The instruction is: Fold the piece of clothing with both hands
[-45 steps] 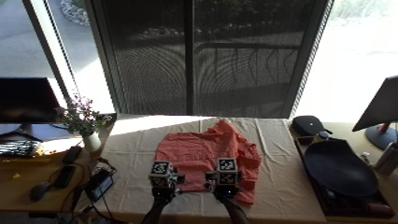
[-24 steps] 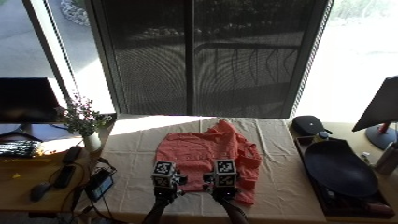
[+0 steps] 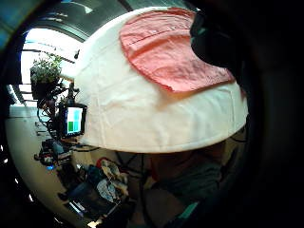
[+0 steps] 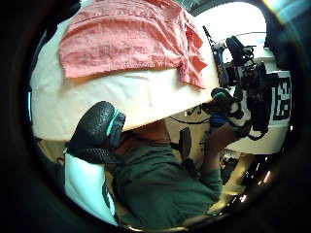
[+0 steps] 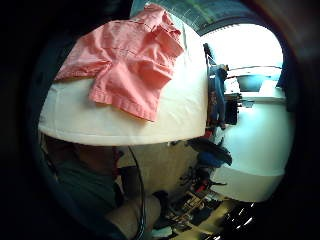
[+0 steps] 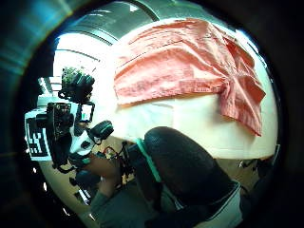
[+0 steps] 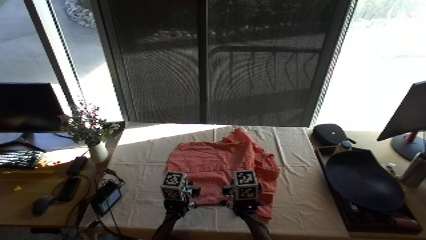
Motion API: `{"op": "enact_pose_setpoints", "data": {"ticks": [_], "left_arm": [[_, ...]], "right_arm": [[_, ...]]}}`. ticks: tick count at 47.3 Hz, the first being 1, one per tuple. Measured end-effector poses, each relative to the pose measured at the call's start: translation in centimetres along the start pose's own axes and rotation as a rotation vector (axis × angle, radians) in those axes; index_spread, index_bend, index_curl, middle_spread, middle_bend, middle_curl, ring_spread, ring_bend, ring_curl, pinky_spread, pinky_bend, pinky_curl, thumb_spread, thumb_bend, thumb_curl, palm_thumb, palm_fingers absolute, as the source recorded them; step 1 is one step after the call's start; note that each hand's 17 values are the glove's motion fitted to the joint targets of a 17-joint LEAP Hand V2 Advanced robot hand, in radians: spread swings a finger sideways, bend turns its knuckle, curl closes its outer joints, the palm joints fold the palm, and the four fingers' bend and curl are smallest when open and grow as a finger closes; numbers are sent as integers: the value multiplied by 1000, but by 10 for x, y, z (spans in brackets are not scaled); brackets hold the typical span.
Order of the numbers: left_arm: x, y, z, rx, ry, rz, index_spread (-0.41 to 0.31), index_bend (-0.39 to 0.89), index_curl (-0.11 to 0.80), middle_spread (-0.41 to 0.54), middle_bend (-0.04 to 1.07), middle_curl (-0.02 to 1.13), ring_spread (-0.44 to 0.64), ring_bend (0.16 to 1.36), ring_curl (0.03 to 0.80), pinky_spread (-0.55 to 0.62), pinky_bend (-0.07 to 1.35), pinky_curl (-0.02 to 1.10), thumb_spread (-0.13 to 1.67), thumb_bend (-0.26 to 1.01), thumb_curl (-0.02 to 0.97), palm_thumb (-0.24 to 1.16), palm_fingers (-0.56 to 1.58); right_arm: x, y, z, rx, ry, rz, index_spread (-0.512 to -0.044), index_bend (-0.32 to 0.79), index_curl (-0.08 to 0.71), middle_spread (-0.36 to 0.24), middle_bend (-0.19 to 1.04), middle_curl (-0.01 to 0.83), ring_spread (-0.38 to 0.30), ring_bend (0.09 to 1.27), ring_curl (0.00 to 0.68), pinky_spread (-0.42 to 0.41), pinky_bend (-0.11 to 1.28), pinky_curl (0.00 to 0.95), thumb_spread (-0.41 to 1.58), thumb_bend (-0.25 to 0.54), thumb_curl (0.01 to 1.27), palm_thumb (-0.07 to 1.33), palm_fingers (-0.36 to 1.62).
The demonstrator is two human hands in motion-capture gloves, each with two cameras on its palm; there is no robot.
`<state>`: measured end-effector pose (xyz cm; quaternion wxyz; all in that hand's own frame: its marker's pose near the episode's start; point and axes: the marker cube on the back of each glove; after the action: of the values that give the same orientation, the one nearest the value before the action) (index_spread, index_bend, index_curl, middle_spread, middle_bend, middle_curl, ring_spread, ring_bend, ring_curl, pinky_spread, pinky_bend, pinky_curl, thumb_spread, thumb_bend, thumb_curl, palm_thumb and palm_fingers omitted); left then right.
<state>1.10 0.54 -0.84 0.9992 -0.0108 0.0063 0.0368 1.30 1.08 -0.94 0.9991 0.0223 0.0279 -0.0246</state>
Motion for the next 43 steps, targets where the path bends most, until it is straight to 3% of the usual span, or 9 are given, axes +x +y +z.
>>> {"op": "enact_pose_setpoints", "data": {"ticks": [11, 19, 31, 38, 43], "left_arm": [[-4, -20, 20, 20, 32, -6, -31, 88, 117, -4, 310, 369, 76, 722, 324, 69, 811, 346, 1054, -21, 320, 515, 260], [2, -35, 45, -61, 24, 0, -34, 90, 129, -1, 303, 377, 76, 720, 326, 70, 809, 348, 1048, -24, 328, 513, 262], [7, -83, 105, -126, -5, 87, -35, 101, 148, 11, 272, 382, 84, 707, 324, 71, 814, 353, 1045, -29, 334, 491, 258], [7, -68, 81, -116, -89, 79, -43, 113, 165, 20, 248, 382, 92, 688, 320, 62, 820, 354, 1059, -37, 325, 439, 273], [12, -73, 85, -44, -79, 119, -55, 150, 188, 25, 218, 379, 96, 664, 314, 52, 820, 355, 1077, -33, 321, 415, 303]], "right_arm": [[44, -14, 20, -27, 37, 93, -394, 135, 256, -2, 180, 263, 171, 239, 215, 242, 702, 341, 1150, -17, 244, 273, 73], [80, -33, 54, -69, 59, 162, -389, 123, 248, -2, 175, 271, 170, 268, 232, 229, 733, 352, 1092, -17, 267, 309, 69], [105, -56, 104, -222, 82, 169, -384, 106, 228, 5, 172, 278, 169, 321, 257, 205, 791, 367, 1027, -21, 291, 355, 48], [103, -68, 116, -213, 28, 92, -378, 89, 206, 9, 161, 272, 154, 402, 282, 154, 847, 378, 1003, -21, 302, 383, 64], [115, -78, 132, -245, 23, 148, -374, 90, 192, -4, 184, 279, 116, 461, 297, 104, 863, 377, 996, -22, 306, 396, 127]]}}
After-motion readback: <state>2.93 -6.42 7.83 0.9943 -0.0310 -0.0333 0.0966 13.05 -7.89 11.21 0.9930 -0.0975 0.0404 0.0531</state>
